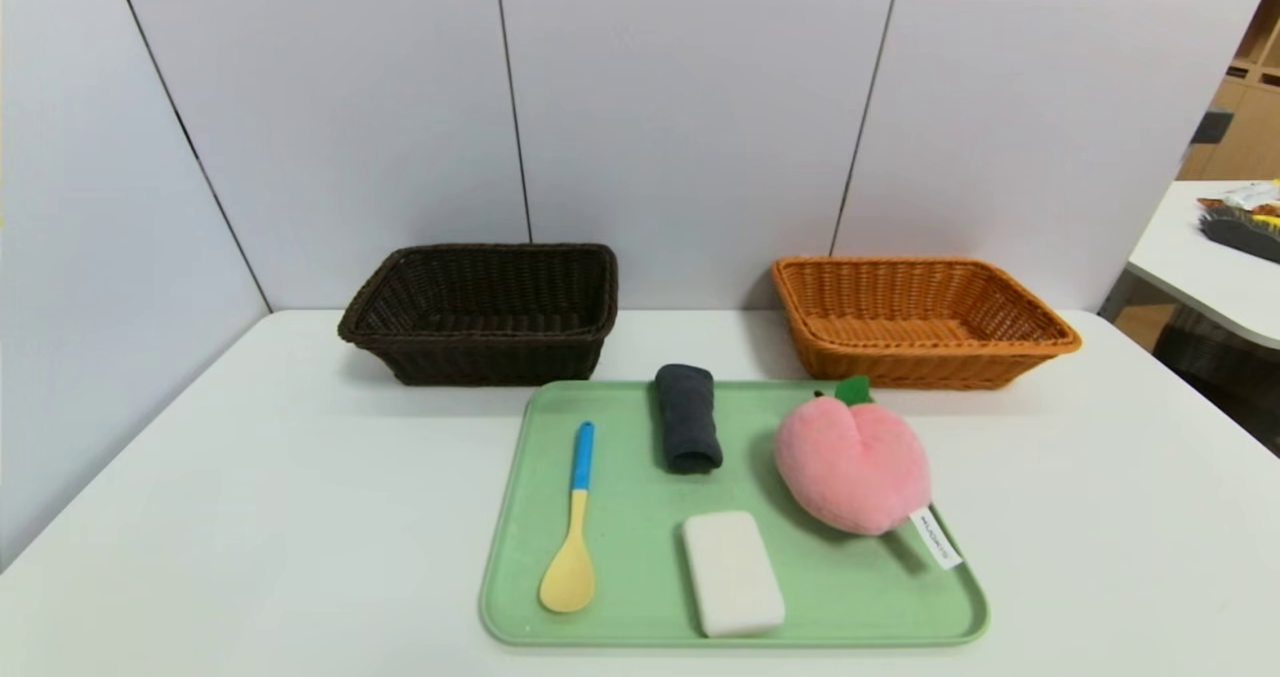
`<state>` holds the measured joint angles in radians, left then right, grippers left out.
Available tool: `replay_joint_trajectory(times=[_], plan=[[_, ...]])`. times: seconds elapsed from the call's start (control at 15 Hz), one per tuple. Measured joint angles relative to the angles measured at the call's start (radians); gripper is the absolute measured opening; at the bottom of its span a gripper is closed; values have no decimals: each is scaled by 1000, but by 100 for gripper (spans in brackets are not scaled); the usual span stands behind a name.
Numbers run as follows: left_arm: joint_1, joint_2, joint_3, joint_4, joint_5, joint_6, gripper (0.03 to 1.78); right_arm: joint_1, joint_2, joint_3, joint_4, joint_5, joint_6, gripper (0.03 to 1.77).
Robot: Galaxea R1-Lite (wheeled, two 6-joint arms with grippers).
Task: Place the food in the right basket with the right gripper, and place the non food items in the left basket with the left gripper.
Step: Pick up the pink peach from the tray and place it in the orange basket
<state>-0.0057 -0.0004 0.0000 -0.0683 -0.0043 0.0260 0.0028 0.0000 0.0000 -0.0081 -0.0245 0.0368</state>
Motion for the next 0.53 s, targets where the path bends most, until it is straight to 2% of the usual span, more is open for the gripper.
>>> replay_joint_trajectory(times=[0.53], plan=[[0,0,0,-10,-5,16,169,0,2,-5,17,0,-11,170]])
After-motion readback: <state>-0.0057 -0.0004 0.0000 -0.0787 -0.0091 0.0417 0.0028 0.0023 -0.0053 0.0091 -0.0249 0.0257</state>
